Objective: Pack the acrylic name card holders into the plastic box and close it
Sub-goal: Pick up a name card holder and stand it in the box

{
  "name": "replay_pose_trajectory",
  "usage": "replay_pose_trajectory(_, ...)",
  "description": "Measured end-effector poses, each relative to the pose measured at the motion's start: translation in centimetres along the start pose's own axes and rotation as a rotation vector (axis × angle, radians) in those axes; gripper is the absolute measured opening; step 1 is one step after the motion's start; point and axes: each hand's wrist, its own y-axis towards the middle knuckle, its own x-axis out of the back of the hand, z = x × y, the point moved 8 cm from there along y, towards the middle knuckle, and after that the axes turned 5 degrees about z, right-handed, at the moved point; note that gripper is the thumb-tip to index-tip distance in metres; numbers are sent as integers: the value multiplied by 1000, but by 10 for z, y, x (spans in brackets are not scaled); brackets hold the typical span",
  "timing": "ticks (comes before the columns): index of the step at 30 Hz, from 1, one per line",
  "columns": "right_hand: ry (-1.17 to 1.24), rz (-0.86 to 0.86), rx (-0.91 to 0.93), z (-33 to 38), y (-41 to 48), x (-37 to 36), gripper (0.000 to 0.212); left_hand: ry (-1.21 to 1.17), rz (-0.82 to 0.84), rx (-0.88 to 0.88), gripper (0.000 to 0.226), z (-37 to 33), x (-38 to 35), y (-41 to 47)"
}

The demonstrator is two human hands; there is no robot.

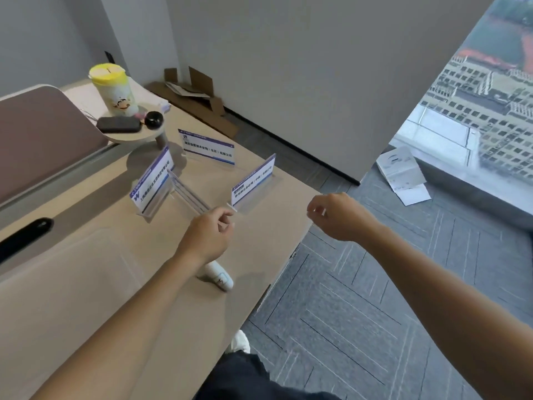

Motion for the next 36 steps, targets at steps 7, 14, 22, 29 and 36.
replay_pose_trajectory(7,-1,135,11,-19,102,8,30,-210,-25,192,42,19,-18,70)
replay_pose_trajectory(14,114,208,93,-45,219,-18,45,-201,-166,394,52,40,-43,130)
replay_pose_trajectory(22,140,370,216,-60,300,-55,70,-7,-277,614,42,46,-67,167)
replay_pose_trajectory(29,306,459,266,-59,315,-76,60,188,-266,545,22,39,-71,193)
replay_pose_trajectory(36,481,474,263,-62,316,-81,67,281,-247,470,13,27,-70,189)
